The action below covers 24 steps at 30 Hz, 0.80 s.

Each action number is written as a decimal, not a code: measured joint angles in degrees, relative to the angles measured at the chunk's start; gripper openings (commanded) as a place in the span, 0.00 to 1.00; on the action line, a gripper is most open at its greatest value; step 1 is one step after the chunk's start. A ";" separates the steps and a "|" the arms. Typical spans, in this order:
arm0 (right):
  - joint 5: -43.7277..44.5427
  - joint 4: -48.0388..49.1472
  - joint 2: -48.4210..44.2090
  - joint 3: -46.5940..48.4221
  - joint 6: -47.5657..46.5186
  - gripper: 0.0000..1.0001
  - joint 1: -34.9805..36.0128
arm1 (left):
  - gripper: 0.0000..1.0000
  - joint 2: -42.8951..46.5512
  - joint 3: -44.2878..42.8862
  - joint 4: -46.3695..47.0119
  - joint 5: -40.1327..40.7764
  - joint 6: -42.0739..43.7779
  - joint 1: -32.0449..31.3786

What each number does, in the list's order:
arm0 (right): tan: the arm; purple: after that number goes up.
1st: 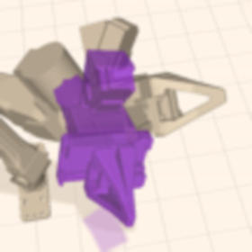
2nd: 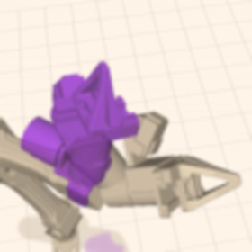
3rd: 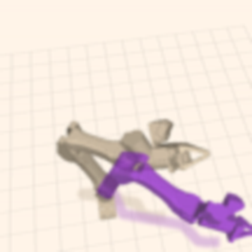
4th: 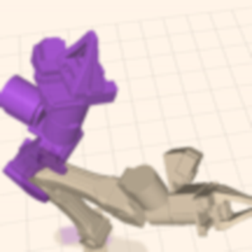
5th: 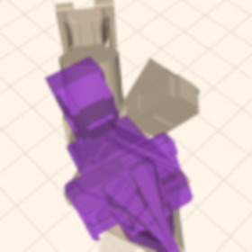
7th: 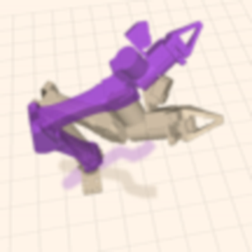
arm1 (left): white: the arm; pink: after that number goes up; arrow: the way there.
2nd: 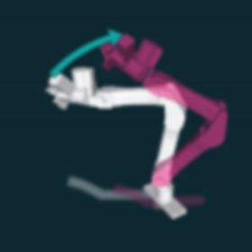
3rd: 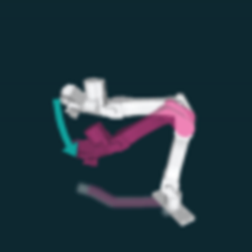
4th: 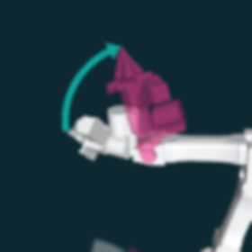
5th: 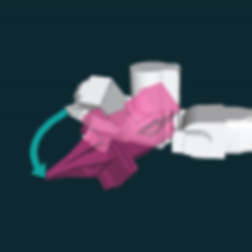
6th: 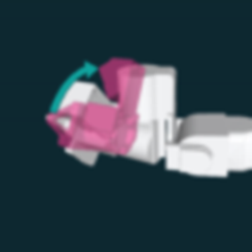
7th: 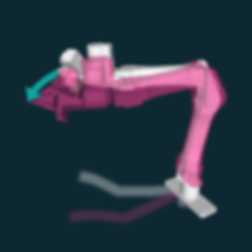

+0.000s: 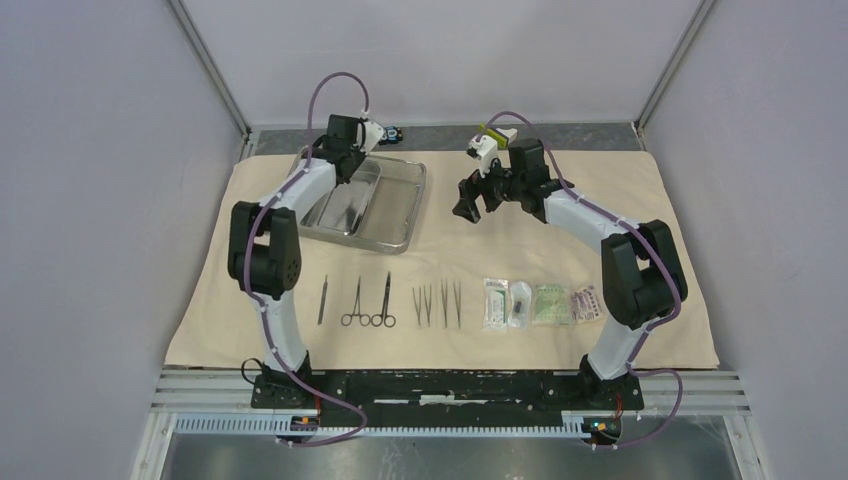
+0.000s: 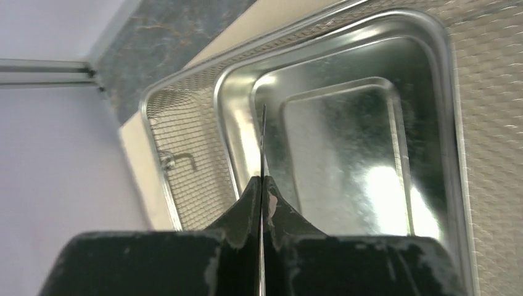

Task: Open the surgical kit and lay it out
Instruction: Pick up the medical item from the container, then place the medical item in the surgical kit.

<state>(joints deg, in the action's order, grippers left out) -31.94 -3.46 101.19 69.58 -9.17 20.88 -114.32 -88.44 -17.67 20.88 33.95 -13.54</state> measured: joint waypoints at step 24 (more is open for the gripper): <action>-0.33 0.66 -1.99 -1.07 0.39 0.97 0.00 | 0.02 16.61 12.55 -16.41 -69.33 -22.99 22.97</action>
<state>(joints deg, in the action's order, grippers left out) -32.27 -2.81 99.20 68.51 -8.78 20.88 -97.71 -75.90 -34.09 -48.45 10.96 9.43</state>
